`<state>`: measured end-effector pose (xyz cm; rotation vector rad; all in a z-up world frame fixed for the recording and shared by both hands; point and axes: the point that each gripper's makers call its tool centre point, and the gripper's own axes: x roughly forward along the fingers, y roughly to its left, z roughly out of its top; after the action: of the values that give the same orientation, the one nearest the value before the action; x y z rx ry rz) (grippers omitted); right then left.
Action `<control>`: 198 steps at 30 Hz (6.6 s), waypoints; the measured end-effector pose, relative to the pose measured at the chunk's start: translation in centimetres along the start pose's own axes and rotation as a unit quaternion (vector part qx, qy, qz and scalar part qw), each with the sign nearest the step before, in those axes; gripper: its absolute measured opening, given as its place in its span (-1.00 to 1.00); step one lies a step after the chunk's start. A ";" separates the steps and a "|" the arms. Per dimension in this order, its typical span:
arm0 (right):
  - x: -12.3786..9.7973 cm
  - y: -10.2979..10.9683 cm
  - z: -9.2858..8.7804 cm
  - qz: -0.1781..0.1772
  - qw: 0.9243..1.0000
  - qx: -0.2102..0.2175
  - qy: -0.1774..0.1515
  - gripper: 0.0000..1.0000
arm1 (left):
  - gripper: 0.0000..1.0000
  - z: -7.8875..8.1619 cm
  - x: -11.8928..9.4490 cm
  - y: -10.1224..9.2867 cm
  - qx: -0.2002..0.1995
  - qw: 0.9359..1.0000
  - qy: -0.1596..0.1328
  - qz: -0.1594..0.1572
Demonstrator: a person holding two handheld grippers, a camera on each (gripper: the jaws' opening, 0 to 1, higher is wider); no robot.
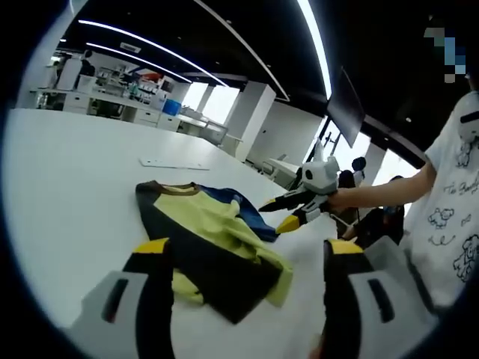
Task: Fold the garment on the visible template until the final outline fits inside the template.
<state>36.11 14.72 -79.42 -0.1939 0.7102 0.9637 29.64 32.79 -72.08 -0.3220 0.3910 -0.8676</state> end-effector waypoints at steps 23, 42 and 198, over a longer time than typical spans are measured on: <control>2.1 -1.0 -3.7 -0.034 0.998 0.001 0.057 -1.00 | 0.59 -0.7 -1.1 -0.4 -0.022 1.000 -0.013 0.007; -1.4 -3.7 -1.4 -0.054 0.998 0.024 0.010 -1.00 | 0.58 -1.0 -0.6 -0.6 -0.028 0.999 -0.018 0.003; -24.7 -26.6 -17.5 -0.351 0.915 0.158 0.121 -1.00 | 0.53 -2.9 -0.8 0.3 -0.058 0.997 0.010 0.047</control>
<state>40.30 -25.28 -81.18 -0.2613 0.9248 0.1283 28.08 33.27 -74.62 -0.4001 0.4730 -0.7588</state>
